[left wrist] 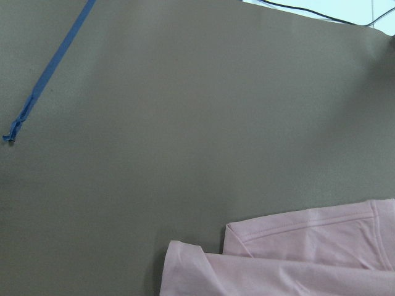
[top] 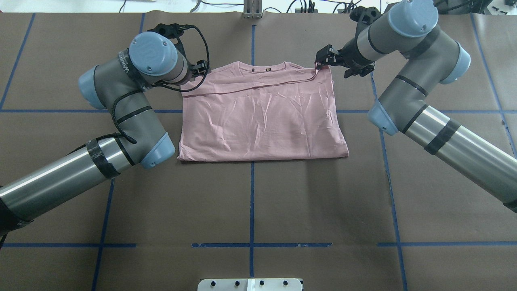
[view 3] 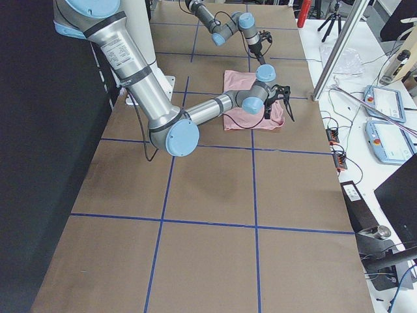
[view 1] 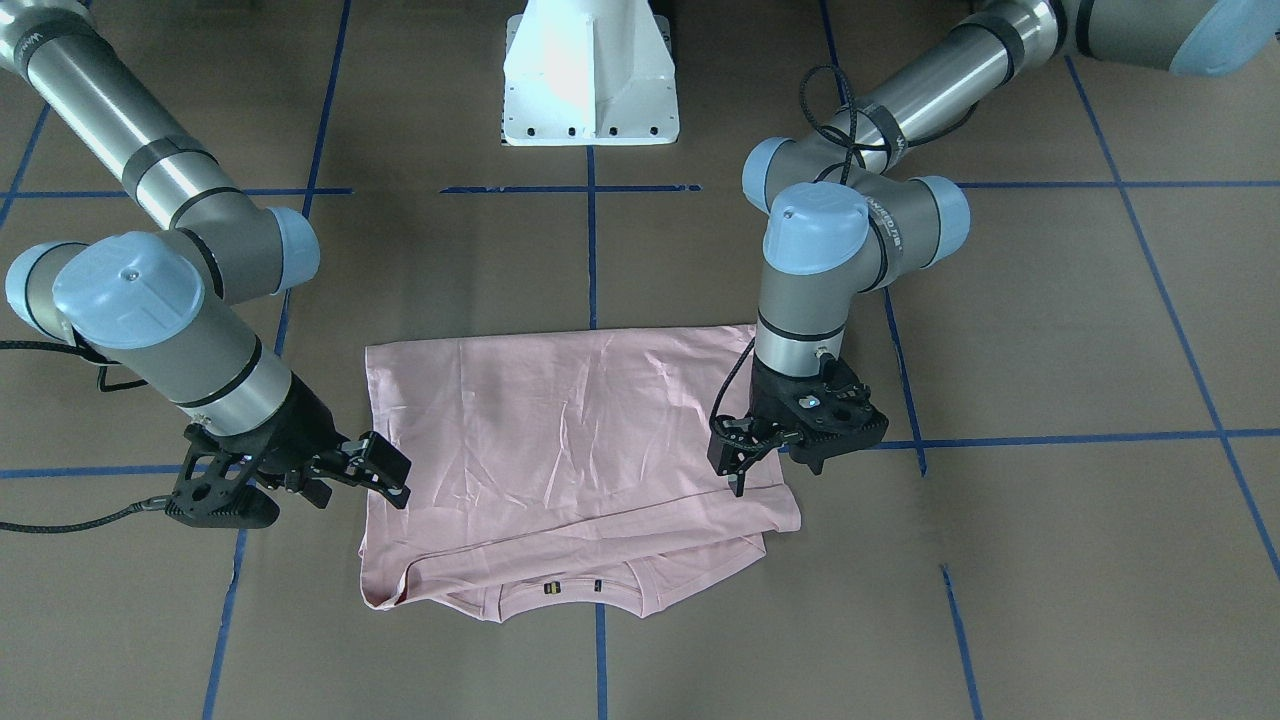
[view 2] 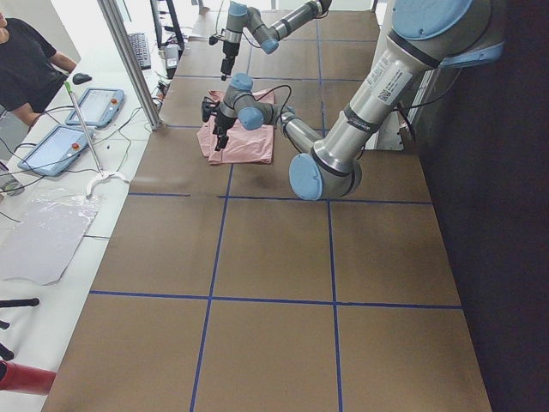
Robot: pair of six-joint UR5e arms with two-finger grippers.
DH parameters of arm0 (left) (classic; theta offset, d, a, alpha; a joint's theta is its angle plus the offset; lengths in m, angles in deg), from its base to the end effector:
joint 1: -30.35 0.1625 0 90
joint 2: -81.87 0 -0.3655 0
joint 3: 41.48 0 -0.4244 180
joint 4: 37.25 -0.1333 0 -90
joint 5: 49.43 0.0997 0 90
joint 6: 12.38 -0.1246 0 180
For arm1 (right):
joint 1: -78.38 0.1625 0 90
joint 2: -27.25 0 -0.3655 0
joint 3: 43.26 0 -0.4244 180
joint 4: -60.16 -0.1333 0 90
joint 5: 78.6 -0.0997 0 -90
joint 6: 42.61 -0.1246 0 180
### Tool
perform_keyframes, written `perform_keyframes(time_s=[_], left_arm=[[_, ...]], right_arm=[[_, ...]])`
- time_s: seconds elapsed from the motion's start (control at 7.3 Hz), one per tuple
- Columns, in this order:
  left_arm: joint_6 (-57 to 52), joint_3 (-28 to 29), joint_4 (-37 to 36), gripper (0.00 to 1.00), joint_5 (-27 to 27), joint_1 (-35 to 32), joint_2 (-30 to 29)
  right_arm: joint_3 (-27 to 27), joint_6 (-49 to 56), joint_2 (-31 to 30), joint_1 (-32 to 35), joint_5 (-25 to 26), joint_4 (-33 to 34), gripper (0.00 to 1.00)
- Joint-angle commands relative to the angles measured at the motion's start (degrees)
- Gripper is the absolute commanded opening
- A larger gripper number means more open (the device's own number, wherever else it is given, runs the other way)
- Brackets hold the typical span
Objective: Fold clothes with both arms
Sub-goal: 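Move the right gripper down to the folded shirt's side edge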
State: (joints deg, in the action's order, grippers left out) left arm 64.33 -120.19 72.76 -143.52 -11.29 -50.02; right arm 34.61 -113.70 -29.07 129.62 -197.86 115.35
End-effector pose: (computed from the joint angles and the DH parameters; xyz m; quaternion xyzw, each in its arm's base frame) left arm 0.4918 -0.6037 0.2204 0.1684 0.3939 -0.2065 0.8797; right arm -0.4088 -0.6248 0.2880 0.0804 -0.5019 0.1229 0.8524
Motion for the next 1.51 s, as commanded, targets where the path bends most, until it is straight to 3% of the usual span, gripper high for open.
perform_keyframes(time_s=[0.0, 0.27, 0.41, 0.55, 1.37], left_arm=[[0.71, -2.41, -0.41, 1.0, -0.13, -0.02, 0.33], [2.91, -3.02, -0.5, 1.0, -0.13, 0.33, 0.33], [3.61, -3.11, -0.5, 1.0, -0.13, 0.42, 0.33], [3.71, -3.12, -0.5, 1.0, -0.13, 0.42, 0.33], [4.41, -5.21, 0.03, 1.0, -0.13, 1.12, 2.16]], right_arm=[[10.41, -1.16, -6.31, -3.4, 0.16, 7.87, 1.0], [15.97, -1.16, -8.87, -7.09, 2.0, 15.51, 1.0], [18.35, -1.16, -8.97, -10.68, 4.53, 21.31, 1.0], [18.46, -1.08, -8.97, -13.77, 7.95, 22.84, 1.0], [17.58, 0.16, -11.44, -15.38, 9.22, 22.86, 0.99]])
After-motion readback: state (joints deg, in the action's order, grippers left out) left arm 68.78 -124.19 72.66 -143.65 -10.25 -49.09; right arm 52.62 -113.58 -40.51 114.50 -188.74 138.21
